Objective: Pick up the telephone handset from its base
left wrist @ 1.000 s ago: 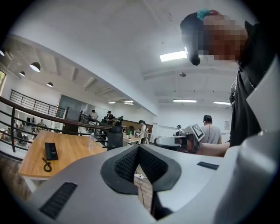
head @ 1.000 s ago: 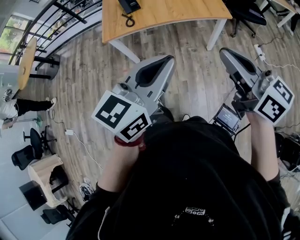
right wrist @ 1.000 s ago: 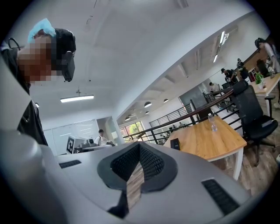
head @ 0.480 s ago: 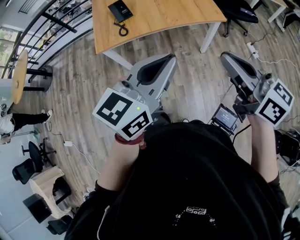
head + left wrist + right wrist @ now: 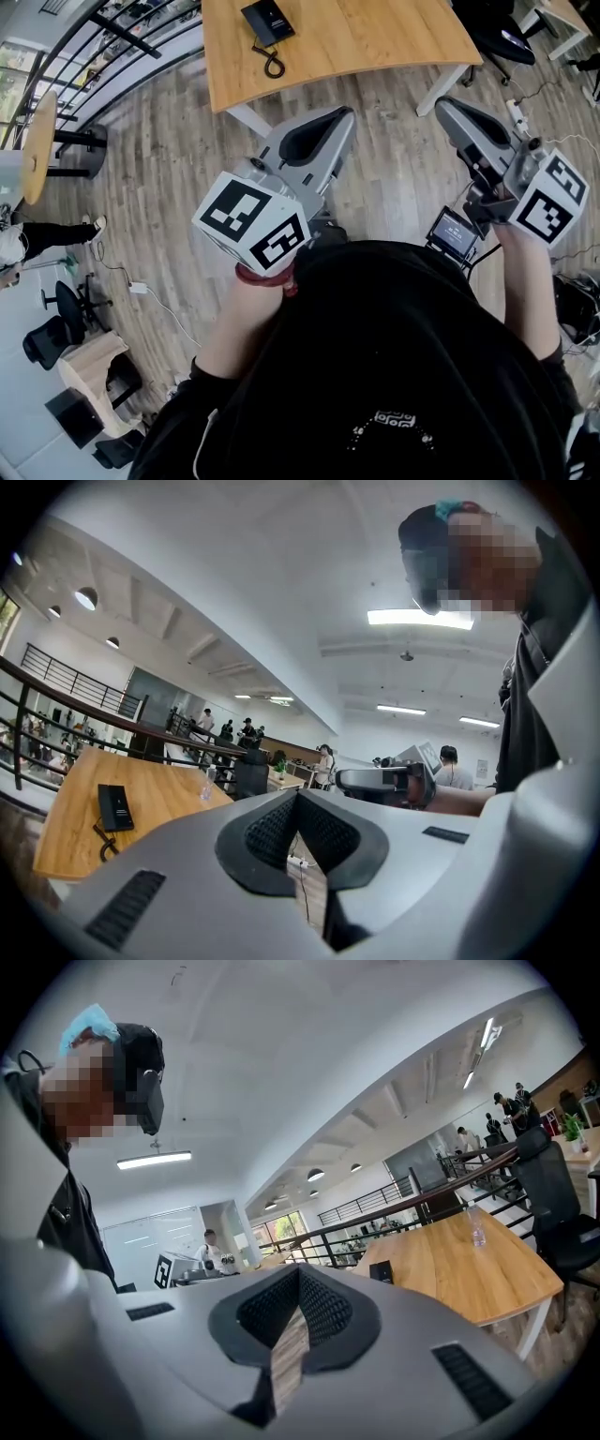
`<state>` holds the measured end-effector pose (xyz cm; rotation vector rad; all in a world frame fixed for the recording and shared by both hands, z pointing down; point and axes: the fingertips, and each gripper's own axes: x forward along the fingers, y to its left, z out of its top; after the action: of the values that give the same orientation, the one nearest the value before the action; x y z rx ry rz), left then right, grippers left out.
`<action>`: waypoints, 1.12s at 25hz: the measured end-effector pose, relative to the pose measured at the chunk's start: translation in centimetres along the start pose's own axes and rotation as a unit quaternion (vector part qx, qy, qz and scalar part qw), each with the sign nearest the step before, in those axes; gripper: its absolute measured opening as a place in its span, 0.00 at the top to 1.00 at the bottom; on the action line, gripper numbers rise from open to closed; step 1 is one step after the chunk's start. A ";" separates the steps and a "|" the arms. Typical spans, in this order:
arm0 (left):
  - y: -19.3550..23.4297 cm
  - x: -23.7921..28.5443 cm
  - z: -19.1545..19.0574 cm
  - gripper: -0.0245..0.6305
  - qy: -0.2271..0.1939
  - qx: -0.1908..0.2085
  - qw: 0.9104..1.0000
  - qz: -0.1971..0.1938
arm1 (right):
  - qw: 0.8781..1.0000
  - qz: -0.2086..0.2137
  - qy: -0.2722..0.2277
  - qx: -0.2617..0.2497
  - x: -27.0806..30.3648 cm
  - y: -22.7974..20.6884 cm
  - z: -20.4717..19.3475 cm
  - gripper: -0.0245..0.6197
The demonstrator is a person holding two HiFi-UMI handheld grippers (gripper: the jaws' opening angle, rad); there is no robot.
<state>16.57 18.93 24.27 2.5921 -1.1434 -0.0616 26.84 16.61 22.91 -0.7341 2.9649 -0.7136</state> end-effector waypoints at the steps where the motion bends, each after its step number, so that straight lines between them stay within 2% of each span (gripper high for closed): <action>1: 0.6 0.0 0.0 0.95 0.002 -0.002 1.000 -0.002 | 1.000 0.000 0.002 -0.002 0.9 0.1 0.2 0.94; 5: 3.6 -0.7 0.7 0.95 0.004 -0.004 1.000 -0.014 | 1.000 -0.003 0.010 0.002 4.6 0.3 0.3 0.94; 9: 7.5 -1.8 1.4 0.95 0.003 -0.019 1.000 -0.004 | 1.000 -0.002 0.011 0.005 8.5 0.9 0.7 0.94; 14: 10.2 -3.2 2.7 0.95 0.008 0.006 1.000 -0.018 | 1.000 -0.003 0.010 0.001 12.9 2.2 1.3 0.94; 17: 12.2 -4.1 2.6 0.96 0.004 0.005 1.000 -0.023 | 1.000 -0.002 0.019 0.000 15.3 2.5 0.8 0.94; 24: 14.4 -6.3 1.3 0.95 -0.001 -0.021 1.000 -0.021 | 0.999 0.017 0.051 0.007 19.3 3.6 -0.4 0.94; 28: 16.5 -7.1 1.0 0.95 -0.001 -0.030 1.000 -0.003 | 0.997 0.045 0.051 0.027 21.9 3.7 -0.1 0.94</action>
<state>-0.16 13.37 27.56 2.5439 -1.1180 -0.0987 5.65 9.86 23.60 -0.5740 3.0319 -0.8466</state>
